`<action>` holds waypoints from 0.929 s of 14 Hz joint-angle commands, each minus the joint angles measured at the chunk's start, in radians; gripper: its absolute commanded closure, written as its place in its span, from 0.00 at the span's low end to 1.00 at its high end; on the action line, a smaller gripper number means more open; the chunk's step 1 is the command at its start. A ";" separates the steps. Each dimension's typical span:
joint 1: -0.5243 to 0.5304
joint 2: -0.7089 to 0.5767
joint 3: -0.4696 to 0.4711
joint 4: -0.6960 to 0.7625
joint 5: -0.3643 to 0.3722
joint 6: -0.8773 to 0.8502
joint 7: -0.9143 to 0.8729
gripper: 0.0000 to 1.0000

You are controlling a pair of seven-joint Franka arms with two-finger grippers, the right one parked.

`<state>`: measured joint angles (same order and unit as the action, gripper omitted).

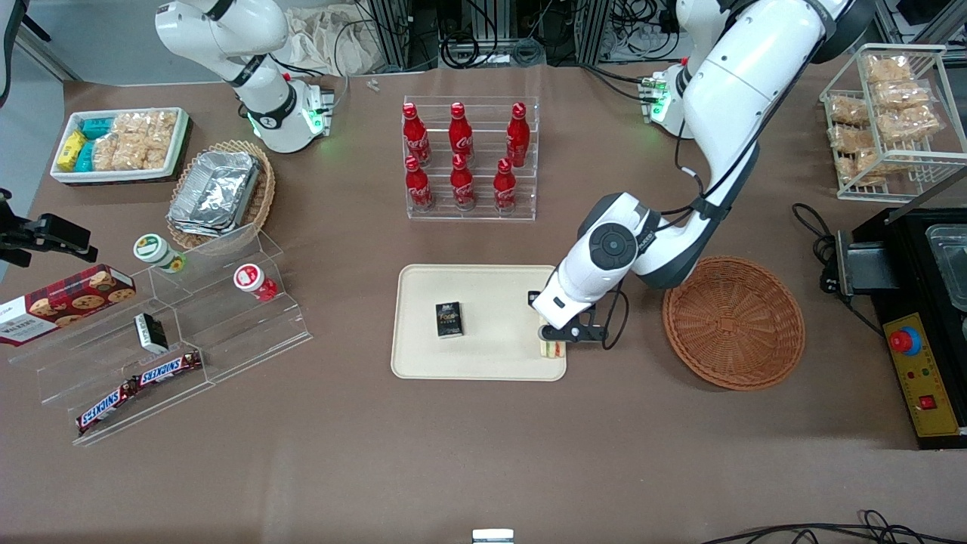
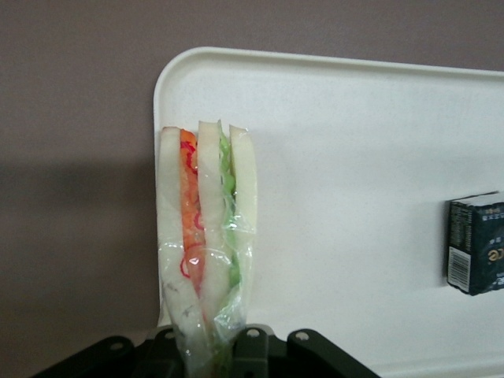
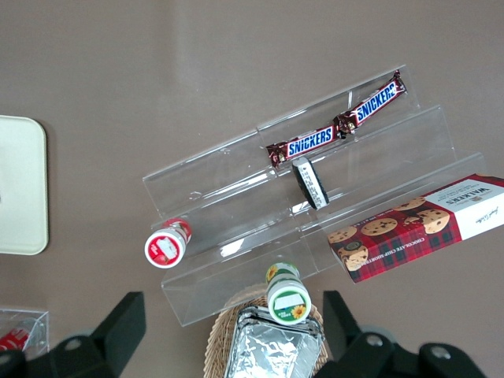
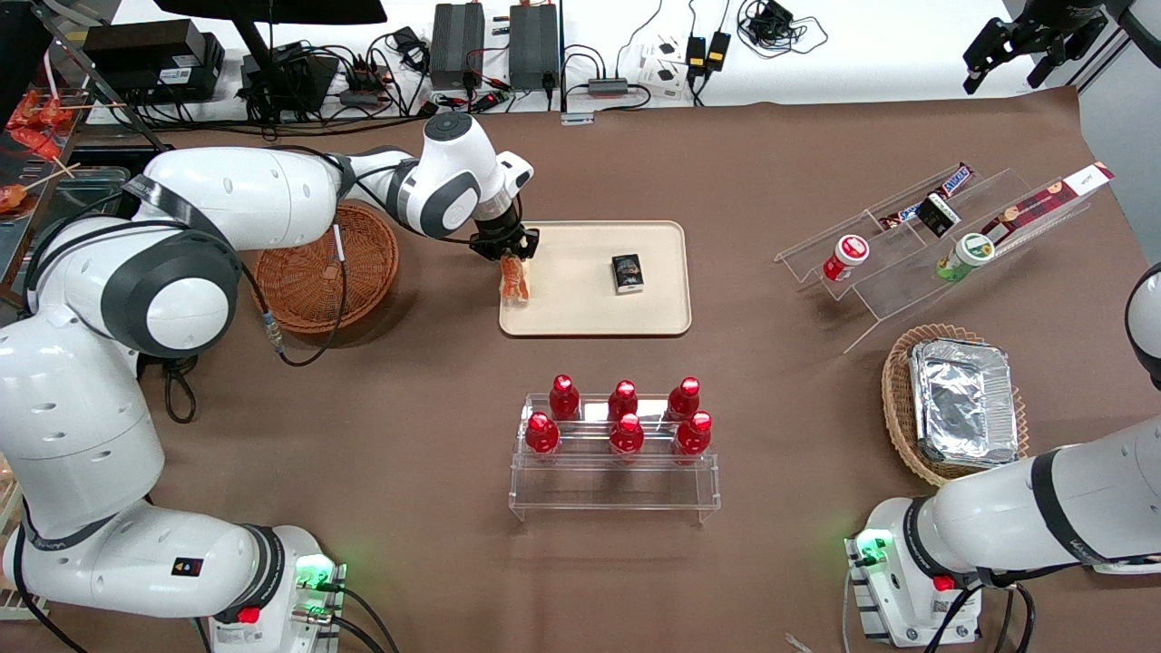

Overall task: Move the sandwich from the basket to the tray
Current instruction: 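Carry the sandwich over the cream tray and lower it beside the black box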

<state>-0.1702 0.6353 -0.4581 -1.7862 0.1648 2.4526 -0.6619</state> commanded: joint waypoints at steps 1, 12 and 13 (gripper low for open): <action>-0.008 0.017 0.004 0.013 0.019 0.019 -0.005 0.84; 0.075 -0.248 -0.002 -0.033 -0.008 -0.122 -0.027 0.01; 0.090 -0.287 -0.004 -0.032 -0.037 -0.157 -0.016 0.01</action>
<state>-0.1161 0.4547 -0.4566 -1.7823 0.1584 2.3596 -0.6764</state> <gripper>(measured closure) 0.009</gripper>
